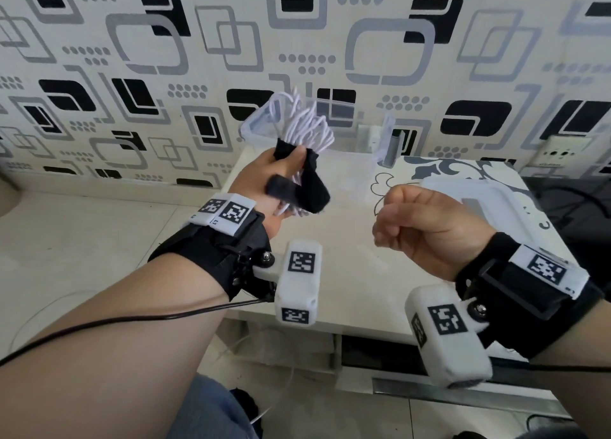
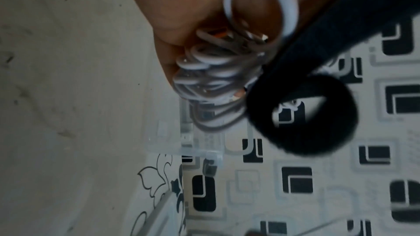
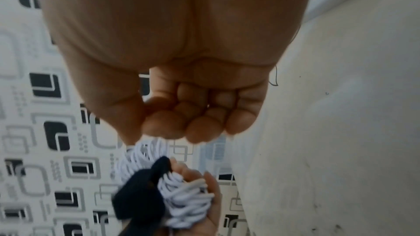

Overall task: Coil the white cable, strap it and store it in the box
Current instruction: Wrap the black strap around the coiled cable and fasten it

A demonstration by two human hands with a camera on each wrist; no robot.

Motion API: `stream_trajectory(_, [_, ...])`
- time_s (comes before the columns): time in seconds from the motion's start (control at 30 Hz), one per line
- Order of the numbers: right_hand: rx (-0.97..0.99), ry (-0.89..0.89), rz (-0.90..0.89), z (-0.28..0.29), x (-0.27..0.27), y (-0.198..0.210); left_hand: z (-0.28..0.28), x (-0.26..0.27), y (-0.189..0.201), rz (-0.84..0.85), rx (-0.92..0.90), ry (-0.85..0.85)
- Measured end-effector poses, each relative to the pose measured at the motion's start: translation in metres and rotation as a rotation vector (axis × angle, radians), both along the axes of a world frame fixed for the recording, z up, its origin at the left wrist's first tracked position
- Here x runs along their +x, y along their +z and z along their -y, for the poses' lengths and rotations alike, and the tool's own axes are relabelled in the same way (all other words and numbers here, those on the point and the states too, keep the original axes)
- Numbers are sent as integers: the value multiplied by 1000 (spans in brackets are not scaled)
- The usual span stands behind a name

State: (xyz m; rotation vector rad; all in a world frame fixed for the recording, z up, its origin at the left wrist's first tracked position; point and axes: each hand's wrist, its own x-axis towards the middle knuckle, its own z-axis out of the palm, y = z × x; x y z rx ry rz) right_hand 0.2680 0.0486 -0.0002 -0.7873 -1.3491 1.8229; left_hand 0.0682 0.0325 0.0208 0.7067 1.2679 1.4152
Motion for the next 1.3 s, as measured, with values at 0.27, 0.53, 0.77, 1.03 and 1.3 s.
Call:
stream_trajectory(0.27, [179, -104, 179, 2, -16, 5, 1, 16, -11, -415, 193, -174])
stream_trajectory(0.53, [199, -117, 344, 12, -16, 11, -1, 11, -13, -452, 161, -114])
stream_trajectory(0.77, [265, 37, 474, 12, -4, 11, -4, 4, -15, -485, 135, 0])
stream_trajectory(1.03, [215, -121, 118, 0, -2, 6, -6, 0, -18, -403, 82, 21])
stream_trajectory(1.3, [6, -107, 51, -1, -5, 6, -6, 3, -17, -248, 57, 11])
